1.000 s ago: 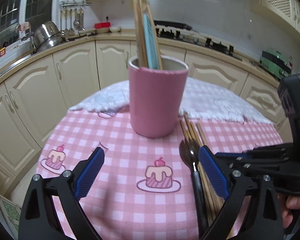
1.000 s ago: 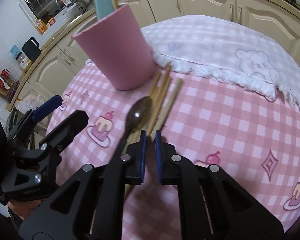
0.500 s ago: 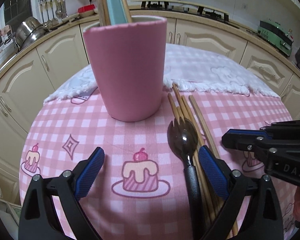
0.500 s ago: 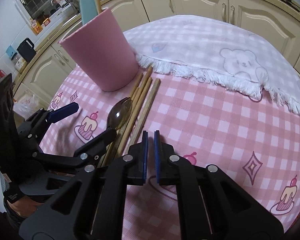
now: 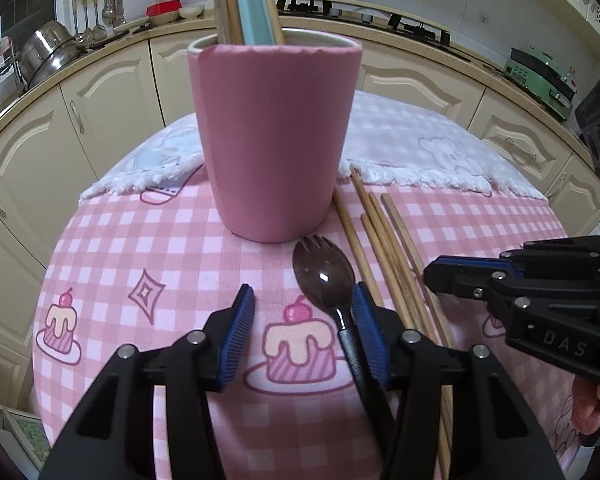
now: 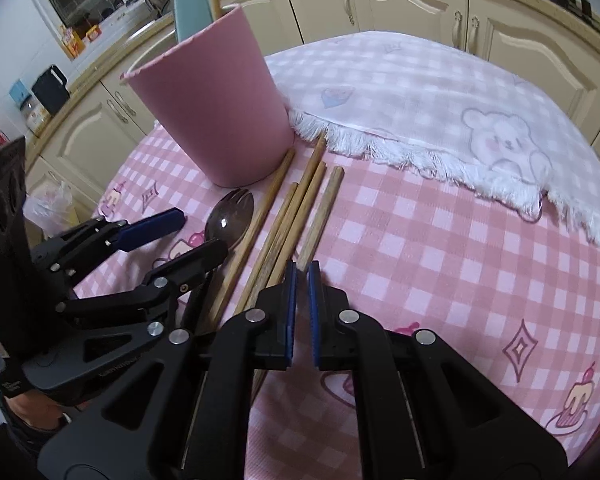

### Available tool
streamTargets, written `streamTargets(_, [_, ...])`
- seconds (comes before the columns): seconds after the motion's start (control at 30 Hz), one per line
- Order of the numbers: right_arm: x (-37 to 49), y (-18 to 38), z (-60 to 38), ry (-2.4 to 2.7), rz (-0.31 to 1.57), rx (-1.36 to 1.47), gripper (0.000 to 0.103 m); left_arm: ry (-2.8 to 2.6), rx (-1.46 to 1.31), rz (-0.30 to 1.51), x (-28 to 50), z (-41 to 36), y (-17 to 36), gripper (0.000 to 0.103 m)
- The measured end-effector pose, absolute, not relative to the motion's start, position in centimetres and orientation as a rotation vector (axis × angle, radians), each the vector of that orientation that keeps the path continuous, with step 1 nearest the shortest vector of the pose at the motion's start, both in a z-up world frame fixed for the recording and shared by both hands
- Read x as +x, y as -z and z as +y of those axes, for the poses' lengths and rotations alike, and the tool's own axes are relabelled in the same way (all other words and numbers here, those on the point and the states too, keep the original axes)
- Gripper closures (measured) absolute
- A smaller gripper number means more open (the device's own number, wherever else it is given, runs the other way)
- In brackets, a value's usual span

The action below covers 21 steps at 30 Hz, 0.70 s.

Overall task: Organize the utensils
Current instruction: 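Close the left tool on the dark spoon handle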

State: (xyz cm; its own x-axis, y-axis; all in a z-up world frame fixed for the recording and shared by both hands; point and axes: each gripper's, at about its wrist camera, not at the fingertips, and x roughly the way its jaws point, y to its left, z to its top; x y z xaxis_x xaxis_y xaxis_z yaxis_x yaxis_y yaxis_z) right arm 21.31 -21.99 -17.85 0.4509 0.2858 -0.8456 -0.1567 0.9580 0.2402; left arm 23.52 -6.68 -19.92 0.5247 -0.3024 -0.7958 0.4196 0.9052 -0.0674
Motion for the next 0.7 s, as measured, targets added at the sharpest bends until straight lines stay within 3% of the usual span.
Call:
streamTargets(0.27, [21.4, 17.8, -21.5, -0.245, 1.095, 0.107, 0.096, 0.406, 0.204, 0.918, 24.4, -8.2, 20.1, 0.053])
streamTargets(0.3, [21.4, 17.8, -21.5, -0.242, 1.094, 0.103, 0.096, 0.406, 0.194, 0.919, 24.4, -8.2, 20.0, 0.055])
streamTargets(0.37, [21.5, 17.8, -21.3, -0.238, 1.095, 0.097, 0.096, 0.416, 0.181, 0.919, 24.5, -8.2, 20.0, 0.070])
streamTargets(0.4, [21.6, 17.9, -21.2, -0.244, 1.099, 0.100, 0.096, 0.422, 0.180, 0.919, 24.4, -8.1, 19.9, 0.071])
streamTargets(0.7, [21.5, 18.1, -22.2, -0.169, 1.142, 0.009, 0.094, 0.451, 0.184, 0.926, 23.7, -7.3, 19.9, 0.070])
